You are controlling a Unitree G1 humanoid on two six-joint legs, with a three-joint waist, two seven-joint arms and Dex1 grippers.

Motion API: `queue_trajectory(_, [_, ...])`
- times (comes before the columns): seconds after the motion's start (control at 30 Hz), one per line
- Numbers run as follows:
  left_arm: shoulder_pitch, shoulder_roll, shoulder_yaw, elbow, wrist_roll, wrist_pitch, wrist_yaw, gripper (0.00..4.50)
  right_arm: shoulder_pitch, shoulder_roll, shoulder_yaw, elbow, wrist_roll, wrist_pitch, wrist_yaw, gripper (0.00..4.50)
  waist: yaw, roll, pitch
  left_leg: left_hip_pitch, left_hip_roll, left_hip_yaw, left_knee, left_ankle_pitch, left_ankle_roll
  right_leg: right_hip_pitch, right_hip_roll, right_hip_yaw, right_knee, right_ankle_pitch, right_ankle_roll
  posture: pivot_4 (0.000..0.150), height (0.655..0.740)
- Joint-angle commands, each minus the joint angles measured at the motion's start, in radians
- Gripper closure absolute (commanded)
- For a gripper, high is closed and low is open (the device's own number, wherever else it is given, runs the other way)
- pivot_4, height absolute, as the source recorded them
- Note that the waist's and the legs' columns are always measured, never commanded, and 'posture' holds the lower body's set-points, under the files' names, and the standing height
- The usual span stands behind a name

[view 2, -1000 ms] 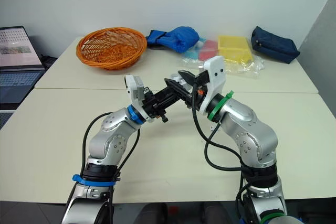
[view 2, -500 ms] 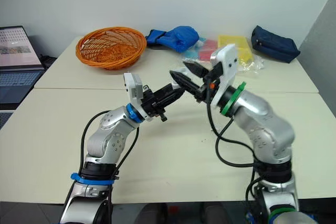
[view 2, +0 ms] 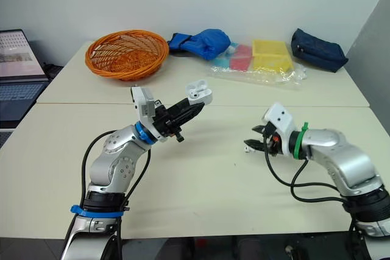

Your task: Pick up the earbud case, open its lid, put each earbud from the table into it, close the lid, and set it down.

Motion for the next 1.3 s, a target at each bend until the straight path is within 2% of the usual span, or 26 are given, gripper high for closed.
queue_trajectory(0.03, [-0.015,-0.005,0.003,-0.042,-0.008,-0.015,0.012,3.74,-0.070,0.036,0.027,0.069,-0.066,-0.088,0.056,2.03,0.000,0.000,0.000,0.000,0.000,0.000,0.000,0.000,0.000,0.000,0.001,0.000,0.000,0.000,0.000,0.150,0.7400])
queue_trajectory(0.27, [-0.026,-0.005,0.002,-0.035,-0.005,-0.018,0.017,3.74,-0.072,0.041,0.092,0.184,-0.191,-0.180,0.140,2.03,0.008,0.000,0.000,-0.001,0.000,0.000,0.000,0.000,0.000,0.001,0.001,-0.001,-0.001,0.000,-0.001,0.150,0.7400])
queue_trajectory(0.47, [-0.011,0.004,0.005,-0.057,-0.012,-0.008,0.016,3.74,-0.045,0.027,0.098,0.182,-0.234,-0.180,0.186,2.03,0.007,0.000,0.000,-0.002,0.000,0.000,0.001,0.000,0.000,0.000,0.000,-0.001,0.000,0.000,0.000,0.150,0.7400])
queue_trajectory(0.87, [-0.023,0.003,-0.002,-0.056,-0.014,-0.001,0.009,3.74,-0.066,0.093,0.088,0.277,-0.307,-0.234,0.188,2.03,0.006,0.000,0.000,-0.001,0.000,0.001,0.003,0.000,0.000,0.001,0.001,-0.001,0.001,0.001,-0.001,0.150,0.7400])
queue_trajectory(0.97, [-0.025,0.004,-0.001,-0.049,-0.012,-0.004,0.004,3.74,-0.065,0.099,0.092,0.309,-0.332,-0.251,0.186,2.52,0.006,0.000,0.000,-0.001,0.000,0.001,0.003,0.000,0.000,0.001,0.001,-0.001,0.001,0.001,-0.001,0.150,0.7400])
queue_trajectory(1.13, [-0.024,0.003,-0.004,-0.046,-0.009,-0.007,0.002,3.74,-0.064,0.099,0.091,0.349,-0.353,-0.283,0.190,4.08,0.006,0.000,0.000,-0.001,0.000,0.001,0.004,0.000,0.000,0.002,0.001,-0.001,0.001,0.003,0.000,0.150,0.7400])
queue_trajectory(1.3, [-0.013,0.001,-0.007,-0.052,-0.009,-0.010,-0.002,3.74,-0.037,0.078,0.061,0.313,-0.353,-0.275,0.187,4.08,0.006,0.000,0.000,0.000,0.000,0.001,0.005,0.000,0.000,0.002,0.001,0.000,0.001,0.004,0.001,0.150,0.7400])
